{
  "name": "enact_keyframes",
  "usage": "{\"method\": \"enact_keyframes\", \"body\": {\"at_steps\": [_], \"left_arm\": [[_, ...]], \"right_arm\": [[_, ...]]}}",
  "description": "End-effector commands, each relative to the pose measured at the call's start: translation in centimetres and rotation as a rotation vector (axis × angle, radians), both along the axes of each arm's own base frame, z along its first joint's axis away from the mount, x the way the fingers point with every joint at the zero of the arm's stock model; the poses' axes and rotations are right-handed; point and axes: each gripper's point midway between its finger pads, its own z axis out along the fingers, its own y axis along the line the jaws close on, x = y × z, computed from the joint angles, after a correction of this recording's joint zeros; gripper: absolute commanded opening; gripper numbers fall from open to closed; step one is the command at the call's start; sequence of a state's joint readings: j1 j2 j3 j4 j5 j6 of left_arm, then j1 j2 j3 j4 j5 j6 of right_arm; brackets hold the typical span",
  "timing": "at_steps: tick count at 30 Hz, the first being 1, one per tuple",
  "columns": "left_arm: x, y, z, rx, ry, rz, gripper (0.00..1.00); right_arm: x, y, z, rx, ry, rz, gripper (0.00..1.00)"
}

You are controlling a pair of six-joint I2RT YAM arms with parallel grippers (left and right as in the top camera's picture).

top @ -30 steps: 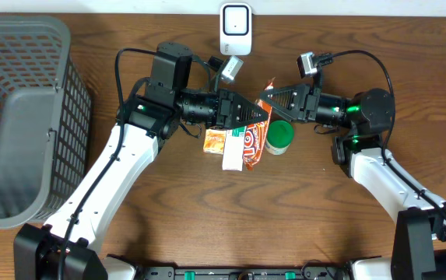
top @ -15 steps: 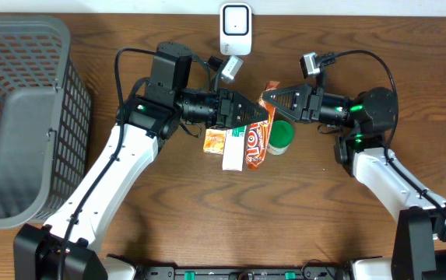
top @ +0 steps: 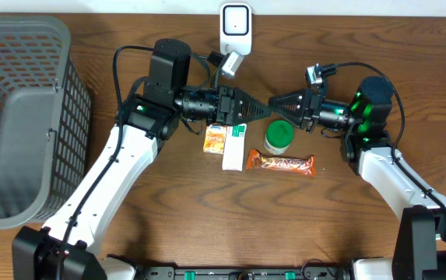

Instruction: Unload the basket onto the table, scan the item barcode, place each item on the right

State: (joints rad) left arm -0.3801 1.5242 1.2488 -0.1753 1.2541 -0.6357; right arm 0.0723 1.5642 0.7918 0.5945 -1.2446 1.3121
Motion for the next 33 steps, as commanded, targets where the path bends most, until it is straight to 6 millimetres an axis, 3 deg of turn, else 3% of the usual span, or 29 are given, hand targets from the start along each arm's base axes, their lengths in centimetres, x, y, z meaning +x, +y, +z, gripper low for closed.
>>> {"method": "enact_keyframes", "body": {"at_steps": [1,5,7,10,11,13,15,17,23,25,28,31,33], "left_arm": [[-0.6,0.2,0.9,-0.017,-0.015,-0.012,0.42],[-0.5,0.2,0.9,-0.018,-0.021,-0.012,0.42],[-0.5,0.2,0.9,-0.019,-0.035,-0.014,0.42],[-0.5,0.3,0.9,-0.022,-0.084,-0.022,0.58],[-0.4,0.3,1.0,-0.024,-0.114,-0.026,0.72],[-0.3,0.2,1.1,-0.028,-0.149,-0.023,0.84],[0.2,0.2,1.5,-0.029,-0.183,-0.005,0.87],[1.1,0.4,1.6,-0.009,-0.215,0.050,0.88],[4.4,2.6,2.0,0.123,-0.356,0.294,0.88],[6.0,4.8,1.3,0.270,-0.382,0.446,0.88],[7.8,10.3,-0.3,0.569,-0.392,0.702,0.88],[7.7,15.8,-0.3,0.823,-0.428,0.885,0.89],[7.2,18.2,0.8,0.917,-0.482,0.953,0.89]], "right_arm": [[0.4,-0.3,0.2,-0.009,-0.036,-0.011,0.24],[0.0,-0.1,0.5,-0.004,-0.060,0.016,0.23],[-0.6,-0.1,1.3,0.006,-0.115,0.054,0.31],[-1.5,-0.8,2.7,0.014,-0.189,0.092,0.64],[-1.6,-1.3,3.1,0.014,-0.204,0.091,0.73],[-1.7,-2.4,3.9,0.011,-0.231,0.074,0.85],[-1.7,-3.8,4.9,0.003,-0.270,0.040,0.94],[-1.6,-5.7,5.9,-0.011,-0.313,-0.005,0.99],[-2.9,-9.8,8.3,-0.053,-0.417,-0.065,0.99],[-3.6,-10.6,9.1,-0.071,-0.455,-0.071,0.99],[-4.4,-11.6,10.0,-0.090,-0.486,-0.091,0.99],[-5.0,-12.1,11.3,-0.118,-0.554,-0.115,0.99],[-5.5,-12.2,12.2,-0.135,-0.595,-0.125,0.99]]}}
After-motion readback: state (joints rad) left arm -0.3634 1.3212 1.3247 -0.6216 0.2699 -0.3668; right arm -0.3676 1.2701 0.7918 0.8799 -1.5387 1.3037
